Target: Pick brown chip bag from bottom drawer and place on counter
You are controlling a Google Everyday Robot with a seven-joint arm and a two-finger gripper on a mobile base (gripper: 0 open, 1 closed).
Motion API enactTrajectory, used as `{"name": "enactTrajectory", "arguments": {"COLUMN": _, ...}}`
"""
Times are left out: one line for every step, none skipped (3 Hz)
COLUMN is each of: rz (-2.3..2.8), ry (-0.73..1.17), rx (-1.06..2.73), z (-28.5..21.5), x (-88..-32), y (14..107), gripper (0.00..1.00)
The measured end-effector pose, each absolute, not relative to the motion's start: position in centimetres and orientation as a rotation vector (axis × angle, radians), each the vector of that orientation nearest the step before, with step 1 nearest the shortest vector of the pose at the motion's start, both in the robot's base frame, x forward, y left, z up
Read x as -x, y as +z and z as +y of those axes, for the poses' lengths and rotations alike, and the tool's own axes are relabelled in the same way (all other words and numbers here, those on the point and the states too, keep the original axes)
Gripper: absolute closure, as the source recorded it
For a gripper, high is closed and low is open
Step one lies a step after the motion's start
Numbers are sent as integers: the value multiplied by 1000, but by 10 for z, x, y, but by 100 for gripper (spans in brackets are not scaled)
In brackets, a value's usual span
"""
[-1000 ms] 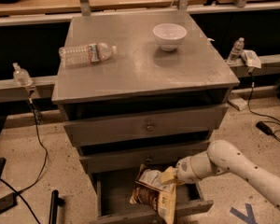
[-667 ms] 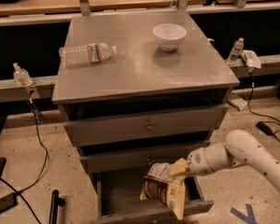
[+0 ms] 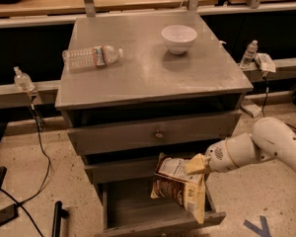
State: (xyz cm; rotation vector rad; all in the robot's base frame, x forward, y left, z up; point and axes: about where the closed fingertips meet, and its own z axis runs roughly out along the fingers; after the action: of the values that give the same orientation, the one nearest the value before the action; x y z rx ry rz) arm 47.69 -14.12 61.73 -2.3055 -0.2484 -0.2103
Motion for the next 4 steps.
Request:
{"name": "enactTrajectory", "arguments": {"rz": -354, "ry": -334, "rx": 2324, "z": -144, "x": -476, "y": 702, "gripper": 100}}
{"name": "enactTrajectory", "arguments": {"rz": -421, "ry": -394, "rx": 2308, "z": -144, "x": -473, "y": 748, "gripper": 100}}
{"name": "enactTrajectory", "arguments": {"rz": -433, "ry": -451, "rx": 2304, "z": -154, "x": -482, "y": 803, "gripper": 100}}
{"name": "enactTrajectory", "arguments": {"rz": -391, "ry": -562, "rx": 2294, "z": -173, "x": -499, "y": 843, "gripper": 100}}
